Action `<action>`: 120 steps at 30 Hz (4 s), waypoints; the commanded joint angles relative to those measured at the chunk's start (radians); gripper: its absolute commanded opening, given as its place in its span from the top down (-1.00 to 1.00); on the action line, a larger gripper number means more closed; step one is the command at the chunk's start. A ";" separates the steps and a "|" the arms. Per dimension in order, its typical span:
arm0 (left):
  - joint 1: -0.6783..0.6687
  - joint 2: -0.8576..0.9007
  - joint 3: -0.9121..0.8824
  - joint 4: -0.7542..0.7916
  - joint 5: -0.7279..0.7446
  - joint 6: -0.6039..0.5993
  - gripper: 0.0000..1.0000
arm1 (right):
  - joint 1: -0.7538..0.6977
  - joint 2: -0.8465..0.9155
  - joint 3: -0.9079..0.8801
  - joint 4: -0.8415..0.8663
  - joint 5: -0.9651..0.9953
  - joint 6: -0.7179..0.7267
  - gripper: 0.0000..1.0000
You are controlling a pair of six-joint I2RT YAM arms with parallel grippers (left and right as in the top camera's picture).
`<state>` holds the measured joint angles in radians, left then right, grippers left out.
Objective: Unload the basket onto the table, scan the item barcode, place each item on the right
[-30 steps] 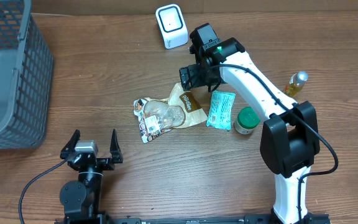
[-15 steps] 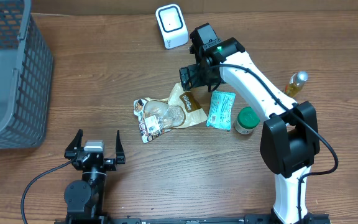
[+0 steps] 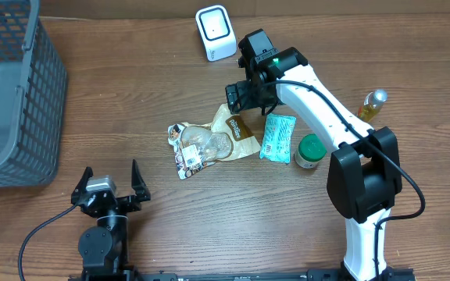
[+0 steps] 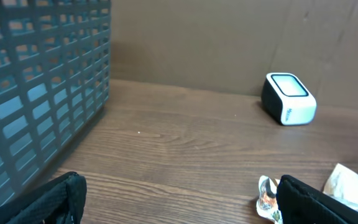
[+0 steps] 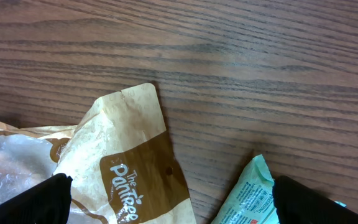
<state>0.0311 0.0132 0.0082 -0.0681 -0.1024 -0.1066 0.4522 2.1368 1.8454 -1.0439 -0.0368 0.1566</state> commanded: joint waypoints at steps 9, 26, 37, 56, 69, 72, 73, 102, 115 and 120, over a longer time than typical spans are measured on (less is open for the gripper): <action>0.006 -0.010 -0.003 0.002 -0.005 -0.029 -0.99 | -0.001 0.002 -0.001 0.003 0.007 0.004 -1.00; 0.008 -0.010 -0.003 0.002 -0.005 -0.029 -0.99 | -0.001 0.002 -0.001 0.003 0.007 0.004 -1.00; 0.008 -0.010 -0.003 0.002 -0.005 -0.028 -0.99 | -0.001 0.002 -0.001 0.003 0.007 0.004 -1.00; 0.008 -0.010 -0.003 0.002 -0.005 -0.029 -0.99 | -0.001 0.002 -0.001 0.003 0.007 0.004 -1.00; 0.008 -0.010 -0.003 0.002 -0.005 -0.028 -0.99 | 0.118 -0.133 0.000 0.003 0.007 0.004 -1.00; 0.008 -0.010 -0.003 0.002 -0.005 -0.029 -0.99 | 0.138 -0.184 0.000 0.003 0.007 0.004 -1.00; 0.008 -0.010 -0.003 0.002 -0.005 -0.029 -0.99 | 0.140 -0.196 0.000 0.003 0.007 0.004 -1.00; 0.008 -0.010 -0.003 0.002 -0.005 -0.029 -0.99 | -0.022 -0.846 0.000 -0.002 0.007 0.004 -1.00; 0.008 -0.010 -0.003 0.002 -0.005 -0.028 -0.99 | -0.175 -1.197 0.000 -0.013 0.007 0.004 -1.00; 0.008 -0.010 -0.003 0.002 -0.005 -0.029 -0.99 | -0.175 -1.300 0.000 -0.014 0.007 0.004 -1.00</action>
<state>0.0330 0.0132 0.0082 -0.0681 -0.1020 -0.1249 0.2836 0.8772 1.8439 -1.0576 -0.0364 0.1570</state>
